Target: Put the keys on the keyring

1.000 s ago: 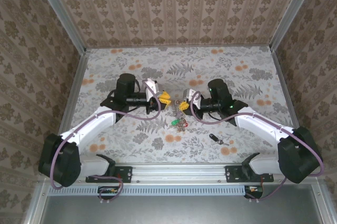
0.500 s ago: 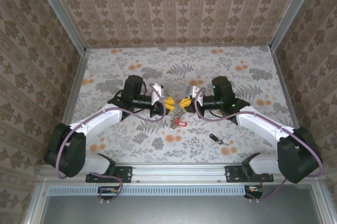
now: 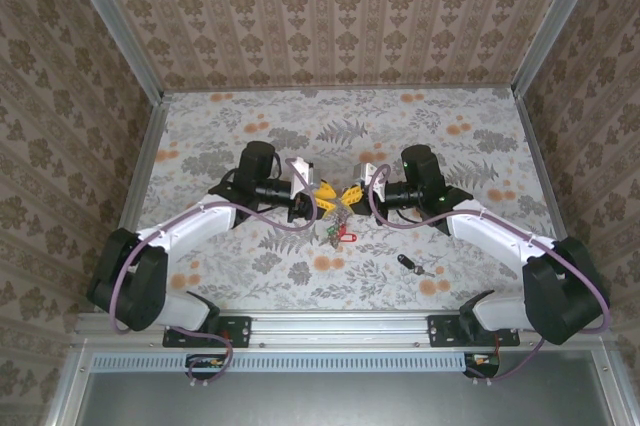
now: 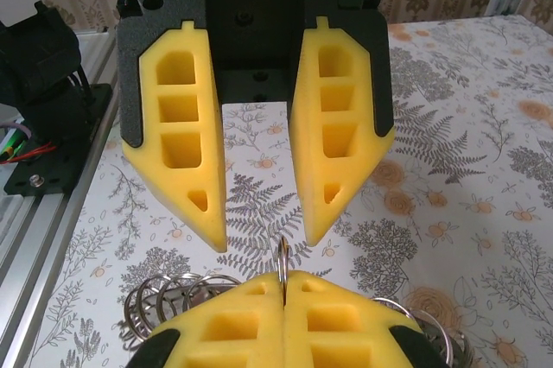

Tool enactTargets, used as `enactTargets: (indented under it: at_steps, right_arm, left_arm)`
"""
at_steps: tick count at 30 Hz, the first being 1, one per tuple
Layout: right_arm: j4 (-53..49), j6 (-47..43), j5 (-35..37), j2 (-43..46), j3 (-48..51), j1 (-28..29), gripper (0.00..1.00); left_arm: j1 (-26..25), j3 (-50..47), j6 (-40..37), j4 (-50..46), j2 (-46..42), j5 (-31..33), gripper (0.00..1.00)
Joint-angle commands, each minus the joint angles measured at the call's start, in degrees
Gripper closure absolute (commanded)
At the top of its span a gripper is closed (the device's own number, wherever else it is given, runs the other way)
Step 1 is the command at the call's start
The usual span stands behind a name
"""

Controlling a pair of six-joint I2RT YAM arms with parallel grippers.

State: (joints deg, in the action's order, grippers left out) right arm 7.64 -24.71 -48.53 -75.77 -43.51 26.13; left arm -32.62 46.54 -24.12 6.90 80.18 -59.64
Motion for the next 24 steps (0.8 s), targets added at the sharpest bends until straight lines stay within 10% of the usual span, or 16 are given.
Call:
enactTargets:
  at_steps: [1, 24]
  right_arm:
    - [3.44, 1.15, -2.34, -0.09, -2.20, -0.19, 1.00]
    - [3.69, 2.19, -3.59, -0.17, -2.89, -0.20, 1.00]
  left_arm:
    - [-0.58, 1.99, -1.43, -0.03, 0.67, -2.83, 0.68]
    - [-1.48, 3.15, -2.23, -1.13, 1.06, 1.45, 0.88]
